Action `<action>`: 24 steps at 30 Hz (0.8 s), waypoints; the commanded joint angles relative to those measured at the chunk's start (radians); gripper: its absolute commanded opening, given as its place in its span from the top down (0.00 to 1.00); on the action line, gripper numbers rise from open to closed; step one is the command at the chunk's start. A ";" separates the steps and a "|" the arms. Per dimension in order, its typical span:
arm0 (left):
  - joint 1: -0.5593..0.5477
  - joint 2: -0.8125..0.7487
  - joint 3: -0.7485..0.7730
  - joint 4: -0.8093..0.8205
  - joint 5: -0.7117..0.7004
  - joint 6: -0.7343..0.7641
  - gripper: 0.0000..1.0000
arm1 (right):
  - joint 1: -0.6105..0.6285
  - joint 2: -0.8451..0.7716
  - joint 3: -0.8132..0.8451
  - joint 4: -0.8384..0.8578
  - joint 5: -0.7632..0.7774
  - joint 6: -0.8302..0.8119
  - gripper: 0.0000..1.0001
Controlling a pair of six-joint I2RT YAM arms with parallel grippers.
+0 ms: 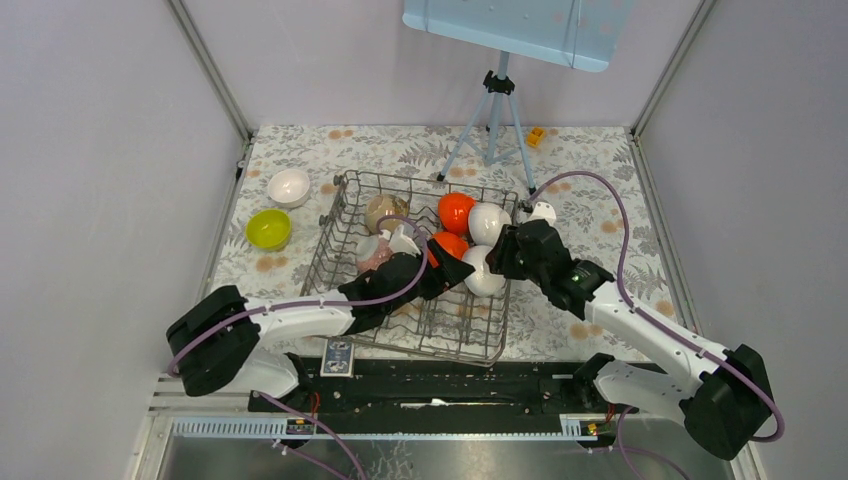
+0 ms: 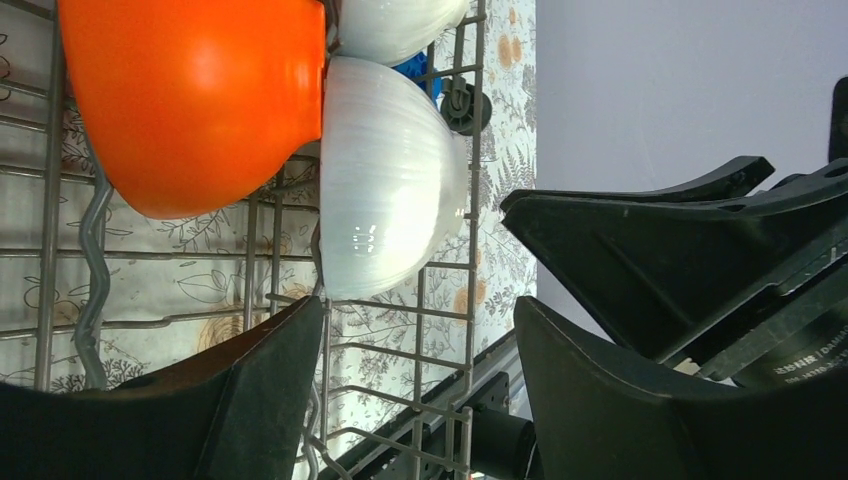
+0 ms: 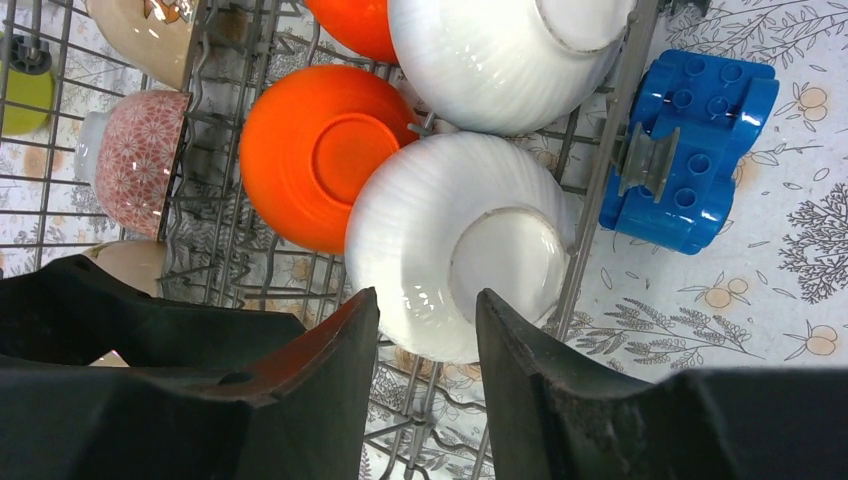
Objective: Unload the bowls from the dish rack
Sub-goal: Pick up the bowl from the dish rack.
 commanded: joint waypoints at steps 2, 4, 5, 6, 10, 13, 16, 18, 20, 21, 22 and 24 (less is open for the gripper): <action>-0.003 0.043 0.002 0.093 -0.027 0.011 0.27 | -0.027 0.010 -0.013 0.056 -0.046 0.027 0.51; -0.004 0.067 0.006 0.103 -0.026 0.009 0.27 | -0.033 0.008 -0.021 0.059 -0.056 0.031 0.50; -0.003 0.075 0.003 0.116 -0.026 0.008 0.27 | -0.036 0.007 -0.023 0.060 -0.061 0.032 0.49; -0.003 0.083 0.000 0.134 -0.025 0.009 0.27 | -0.039 0.005 -0.028 0.061 -0.063 0.031 0.49; -0.002 0.118 0.005 0.178 -0.015 0.024 0.27 | -0.045 -0.002 -0.037 0.062 -0.070 0.035 0.46; -0.002 0.149 0.023 0.209 0.003 0.049 0.28 | -0.049 -0.006 -0.047 0.067 -0.077 0.037 0.46; -0.002 0.172 0.031 0.236 0.006 0.058 0.31 | -0.052 -0.011 -0.056 0.068 -0.083 0.041 0.46; -0.002 0.183 0.033 0.248 0.008 0.059 0.33 | -0.054 -0.018 -0.063 0.070 -0.087 0.043 0.46; -0.002 0.190 0.033 0.257 0.011 0.062 0.35 | -0.056 -0.022 -0.067 0.070 -0.086 0.043 0.46; -0.002 0.192 0.030 0.267 0.013 0.062 0.36 | -0.058 -0.024 -0.069 0.069 -0.088 0.044 0.46; -0.002 0.192 0.029 0.279 0.016 0.063 0.37 | -0.060 -0.025 -0.069 0.068 -0.088 0.043 0.46; -0.002 0.193 0.032 0.286 0.018 0.074 0.38 | -0.062 -0.024 -0.073 0.068 -0.088 0.044 0.46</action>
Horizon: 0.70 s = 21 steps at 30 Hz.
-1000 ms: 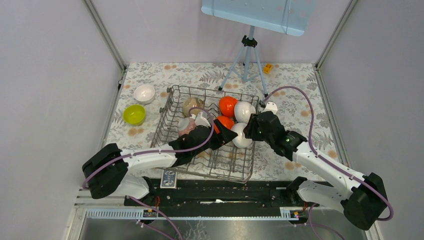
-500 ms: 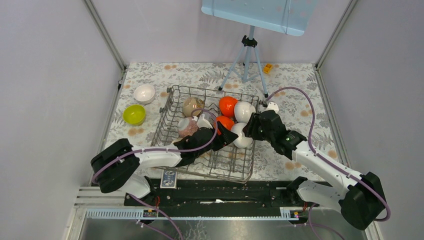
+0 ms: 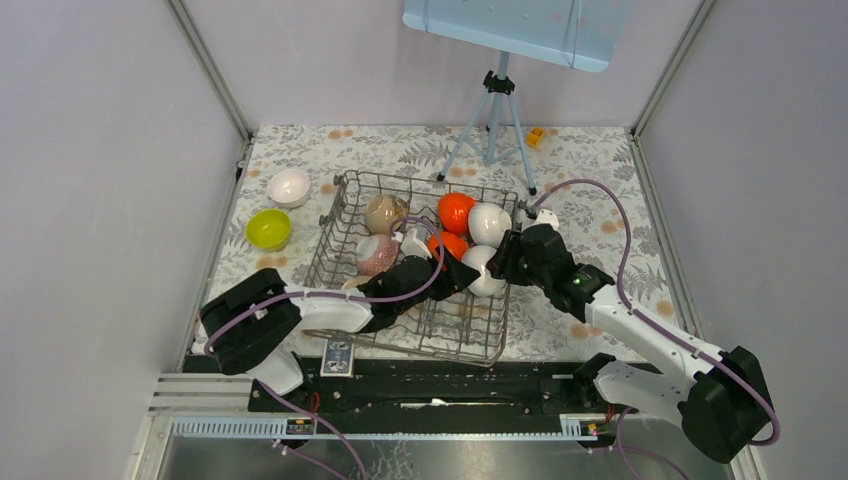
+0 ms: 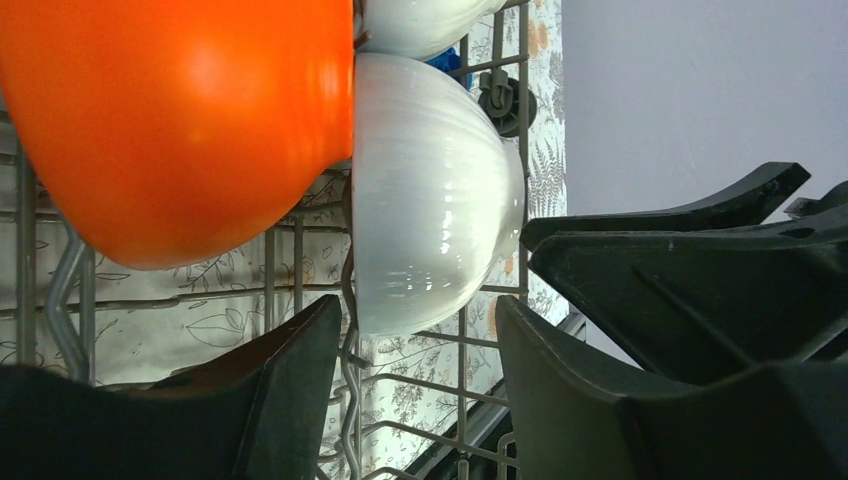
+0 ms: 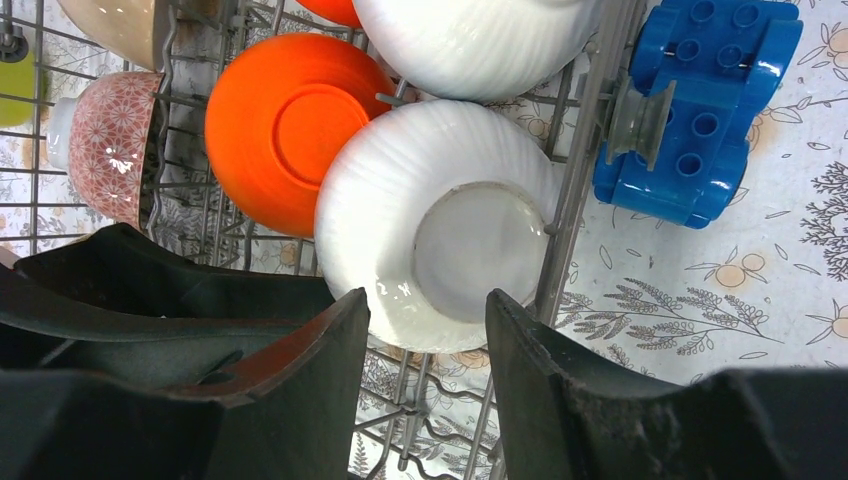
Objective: Unload the bowls from the dish rack
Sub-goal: Pick up the bowl from the dish rack.
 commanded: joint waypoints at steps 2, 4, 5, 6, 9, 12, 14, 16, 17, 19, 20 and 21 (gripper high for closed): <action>-0.004 -0.001 0.046 0.087 0.008 0.052 0.40 | -0.016 -0.020 -0.011 0.035 -0.007 0.009 0.46; -0.004 -0.003 0.050 0.083 0.010 0.060 0.42 | -0.020 -0.020 -0.017 0.040 -0.008 0.009 0.46; -0.005 -0.004 0.050 0.084 0.011 0.063 0.42 | -0.022 -0.020 -0.020 0.043 -0.009 0.009 0.46; -0.005 -0.006 0.050 0.083 0.010 0.065 0.42 | -0.024 -0.020 -0.021 0.044 -0.010 0.010 0.46; -0.005 -0.008 0.049 0.081 0.010 0.070 0.44 | -0.026 -0.020 -0.025 0.047 -0.014 0.009 0.47; -0.005 -0.011 0.046 0.082 0.009 0.072 0.45 | -0.030 -0.018 -0.027 0.049 -0.015 0.009 0.47; -0.007 -0.015 0.044 0.083 0.009 0.077 0.47 | -0.031 -0.018 -0.027 0.050 -0.019 0.009 0.47; -0.007 -0.018 0.043 0.088 0.011 0.082 0.48 | -0.033 -0.017 -0.027 0.053 -0.022 0.010 0.47; -0.008 -0.020 0.044 0.089 0.012 0.086 0.49 | -0.033 -0.016 -0.027 0.055 -0.025 0.009 0.47; -0.009 -0.020 0.048 0.095 0.016 0.091 0.50 | -0.035 -0.015 -0.028 0.056 -0.028 0.009 0.47; -0.009 -0.019 0.050 0.097 0.021 0.093 0.51 | -0.034 -0.015 -0.027 0.057 -0.030 0.010 0.47; -0.009 -0.017 0.052 0.103 0.025 0.094 0.52 | -0.035 -0.016 -0.028 0.059 -0.032 0.009 0.47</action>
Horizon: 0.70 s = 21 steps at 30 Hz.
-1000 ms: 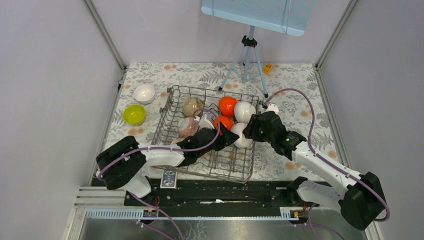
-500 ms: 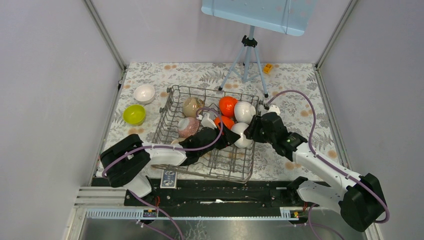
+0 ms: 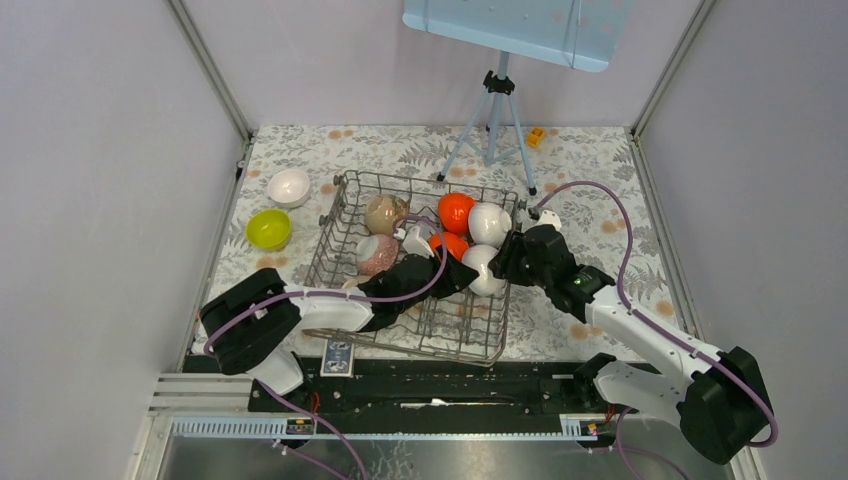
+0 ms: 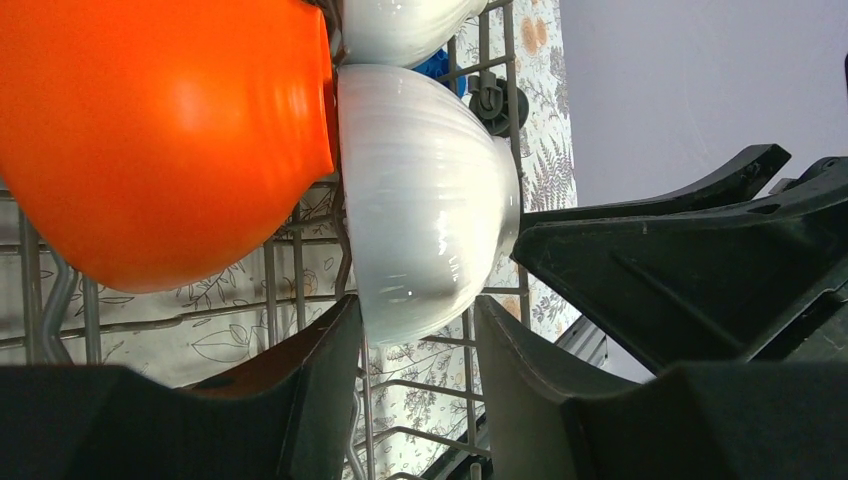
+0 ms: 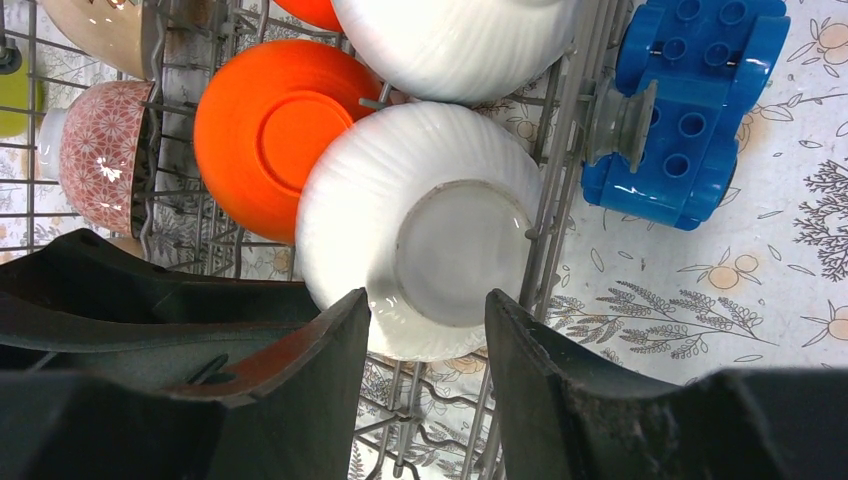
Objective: Unload the bowls from the dish rack
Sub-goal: Pick up the bowl from the dish rack.
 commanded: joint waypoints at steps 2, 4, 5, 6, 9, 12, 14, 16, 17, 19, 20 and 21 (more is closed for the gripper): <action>-0.009 -0.015 0.044 0.100 0.030 0.022 0.52 | -0.010 -0.014 -0.001 0.039 -0.024 0.006 0.47; -0.011 -0.011 0.046 0.108 0.036 0.023 0.53 | -0.011 -0.015 -0.003 0.040 -0.025 0.005 0.47; -0.011 -0.010 0.046 0.111 0.039 0.023 0.53 | -0.011 -0.015 -0.002 0.039 -0.026 0.004 0.47; -0.011 -0.010 0.046 0.117 0.042 0.022 0.53 | -0.012 -0.017 0.000 0.039 -0.027 0.004 0.47; -0.012 -0.007 0.052 0.123 0.052 0.022 0.53 | -0.013 -0.020 0.000 0.038 -0.029 0.005 0.48; -0.012 -0.001 0.060 0.133 0.068 0.022 0.53 | -0.015 -0.024 0.001 0.033 -0.029 0.004 0.48; -0.013 0.004 0.068 0.134 0.079 0.023 0.53 | -0.014 -0.026 0.000 0.033 -0.029 0.005 0.48; -0.012 0.009 0.072 0.136 0.087 0.023 0.52 | -0.015 -0.026 0.000 0.032 -0.029 0.004 0.48; -0.013 0.012 0.072 0.138 0.090 0.022 0.52 | -0.015 -0.026 -0.001 0.033 -0.031 0.004 0.48; -0.013 0.017 0.073 0.148 0.093 0.023 0.52 | -0.017 -0.025 -0.002 0.034 -0.032 0.004 0.48; -0.012 0.018 0.075 0.149 0.096 0.023 0.52 | -0.016 -0.025 -0.003 0.035 -0.033 0.004 0.48; -0.012 0.020 0.076 0.150 0.099 0.023 0.52 | -0.016 -0.024 -0.003 0.035 -0.033 0.005 0.48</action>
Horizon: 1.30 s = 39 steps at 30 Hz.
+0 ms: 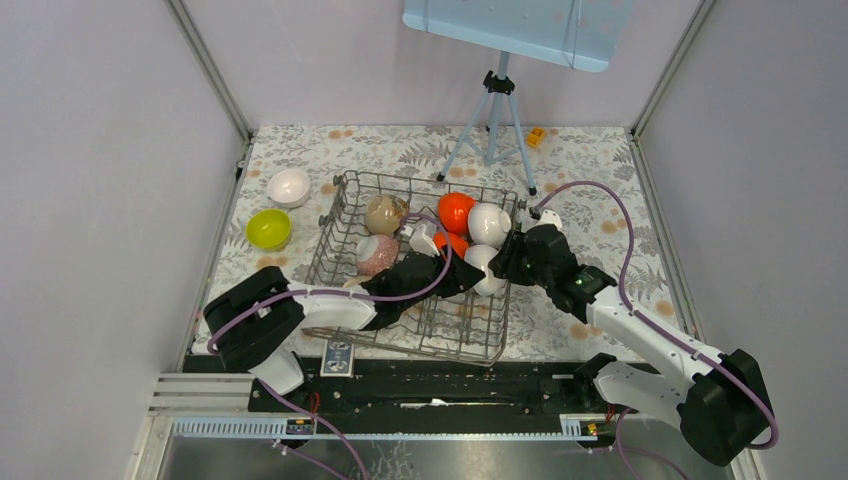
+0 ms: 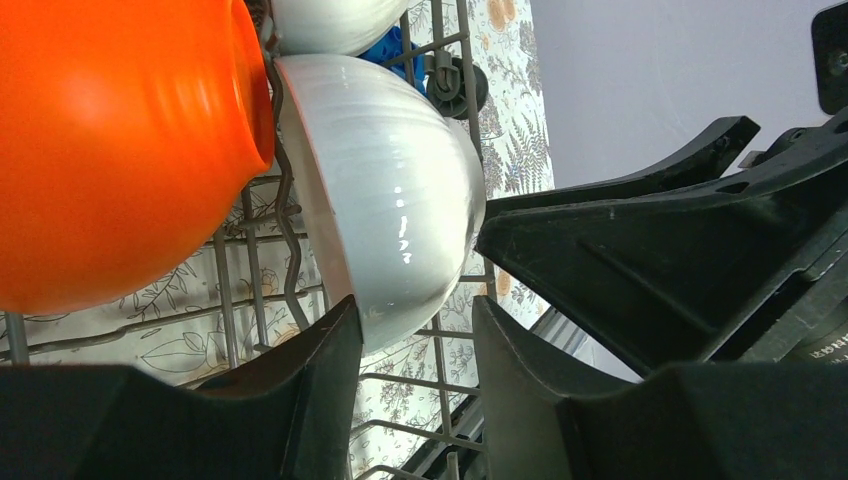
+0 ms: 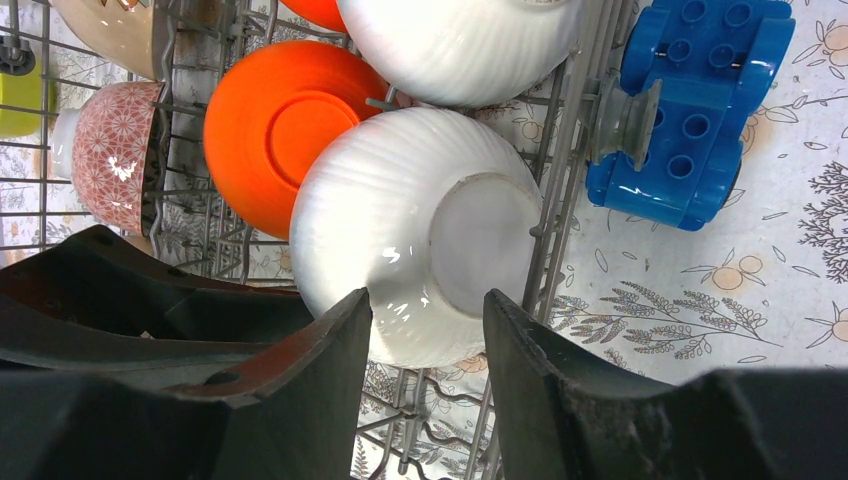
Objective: Unload the bowls from the dish rack
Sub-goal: Pick up the bowl from the dish rack.
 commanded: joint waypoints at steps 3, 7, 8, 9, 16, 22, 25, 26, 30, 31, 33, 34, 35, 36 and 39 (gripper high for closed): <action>-0.010 0.015 0.055 0.135 0.050 0.007 0.53 | -0.009 -0.012 -0.006 0.038 -0.020 0.006 0.48; -0.010 0.026 0.050 0.184 0.068 0.004 0.58 | -0.013 -0.015 -0.007 0.044 -0.029 0.012 0.48; -0.009 0.030 0.050 0.195 0.072 0.004 0.59 | -0.012 -0.018 -0.008 0.045 -0.030 0.013 0.48; -0.010 0.032 0.049 0.210 0.078 0.004 0.60 | -0.014 -0.021 -0.008 0.046 -0.032 0.014 0.48; -0.009 0.053 0.028 0.311 0.102 -0.005 0.64 | -0.021 -0.039 -0.017 0.050 -0.042 0.020 0.48; -0.010 0.072 0.016 0.390 0.103 -0.010 0.61 | -0.026 -0.045 -0.041 0.068 -0.059 0.045 0.48; -0.009 0.079 0.016 0.408 0.103 -0.007 0.63 | -0.026 -0.048 -0.050 0.076 -0.063 0.057 0.48; -0.009 0.082 0.016 0.413 0.103 -0.006 0.64 | -0.027 -0.050 -0.050 0.075 -0.063 0.058 0.48; -0.010 0.089 0.019 0.420 0.103 -0.004 0.67 | -0.028 -0.060 -0.052 0.074 -0.059 0.058 0.48; -0.009 0.091 0.018 0.421 0.103 -0.003 0.69 | -0.029 -0.062 -0.051 0.072 -0.059 0.058 0.48; -0.009 0.094 0.016 0.427 0.103 -0.003 0.73 | -0.030 -0.064 -0.051 0.071 -0.058 0.058 0.48; -0.009 0.097 0.016 0.428 0.114 -0.003 0.75 | -0.030 -0.067 -0.051 0.070 -0.058 0.058 0.48; -0.010 0.098 0.018 0.428 0.125 -0.003 0.76 | -0.030 -0.068 -0.051 0.069 -0.058 0.056 0.48; -0.009 0.100 0.017 0.428 0.127 -0.003 0.77 | -0.031 -0.068 -0.051 0.069 -0.057 0.056 0.48; -0.009 0.105 0.021 0.428 0.130 -0.002 0.77 | -0.032 -0.066 -0.051 0.069 -0.059 0.057 0.48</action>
